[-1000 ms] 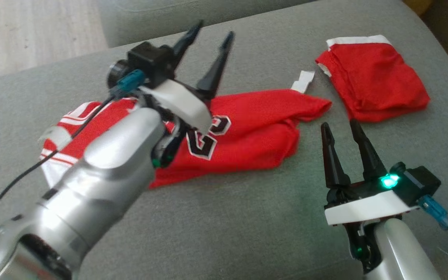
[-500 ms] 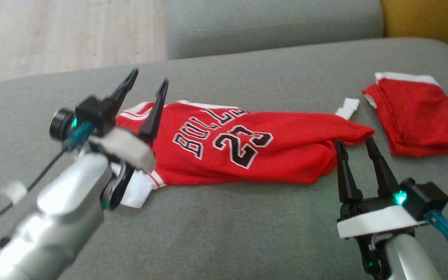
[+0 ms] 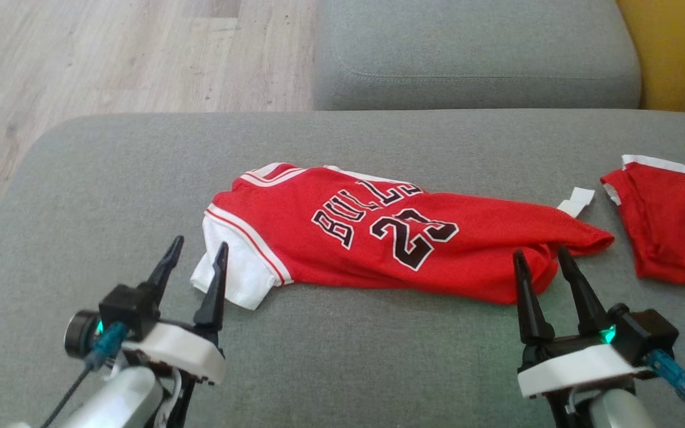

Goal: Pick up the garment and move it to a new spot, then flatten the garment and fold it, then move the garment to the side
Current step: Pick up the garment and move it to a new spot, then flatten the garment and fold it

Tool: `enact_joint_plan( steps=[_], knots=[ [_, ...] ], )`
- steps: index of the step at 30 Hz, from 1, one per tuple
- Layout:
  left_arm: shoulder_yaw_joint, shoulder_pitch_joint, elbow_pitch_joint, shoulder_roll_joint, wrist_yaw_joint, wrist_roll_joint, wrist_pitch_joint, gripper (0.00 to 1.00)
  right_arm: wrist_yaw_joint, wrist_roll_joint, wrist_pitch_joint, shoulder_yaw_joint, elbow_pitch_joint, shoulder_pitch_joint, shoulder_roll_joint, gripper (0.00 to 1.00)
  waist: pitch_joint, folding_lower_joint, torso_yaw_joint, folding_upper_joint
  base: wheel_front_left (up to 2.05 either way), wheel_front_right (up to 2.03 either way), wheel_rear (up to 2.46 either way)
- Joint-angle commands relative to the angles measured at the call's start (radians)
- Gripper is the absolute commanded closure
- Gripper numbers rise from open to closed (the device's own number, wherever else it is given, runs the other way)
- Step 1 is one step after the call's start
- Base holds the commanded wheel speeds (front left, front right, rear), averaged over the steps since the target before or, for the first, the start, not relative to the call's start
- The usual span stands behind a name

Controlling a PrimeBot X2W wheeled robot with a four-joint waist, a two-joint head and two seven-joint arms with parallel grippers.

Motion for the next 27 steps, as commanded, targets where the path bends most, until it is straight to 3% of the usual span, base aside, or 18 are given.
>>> enact_joint_plan(
  steps=[1, 11, 17, 21, 27],
  knots=[
    [0.059, -0.046, -0.035, 0.018, 0.005, 0.017, -0.009, 0.00, -0.001, 0.000, -0.001, 0.021, -0.030, -0.029, -0.004, 0.00, 0.003, 0.0002, 0.006, 0.0000, 0.00, 0.00, 0.00],
    [0.086, -0.038, -0.058, -0.020, -0.013, 0.062, -0.009, 0.00, -0.001, -0.061, 0.069, 0.028, -0.028, -0.080, -0.004, 0.00, 0.050, 0.0002, 0.044, 0.0000, 0.00, 0.00, 0.00],
    [0.077, -0.068, -0.046, -0.049, -0.034, 0.073, -0.009, 0.00, -0.001, -0.114, 0.185, 0.037, 0.037, -0.254, -0.014, 0.00, 0.107, 0.0002, 0.078, 0.0000, 0.00, 0.00, 0.00],
    [0.063, -0.109, -0.035, -0.086, -0.054, 0.086, -0.009, 0.00, -0.001, -0.083, 0.296, 0.049, 0.134, -0.426, -0.061, 0.00, 0.160, 0.0002, 0.128, 0.0000, 0.00, 0.00, 0.00],
    [0.035, -0.186, -0.005, -0.166, -0.094, 0.111, -0.009, 0.00, -0.001, 0.025, 0.432, 0.133, 0.321, -0.645, -0.194, 0.00, 0.245, 0.0002, 0.239, 0.0000, 0.00, 0.00, 0.00]
  ],
)
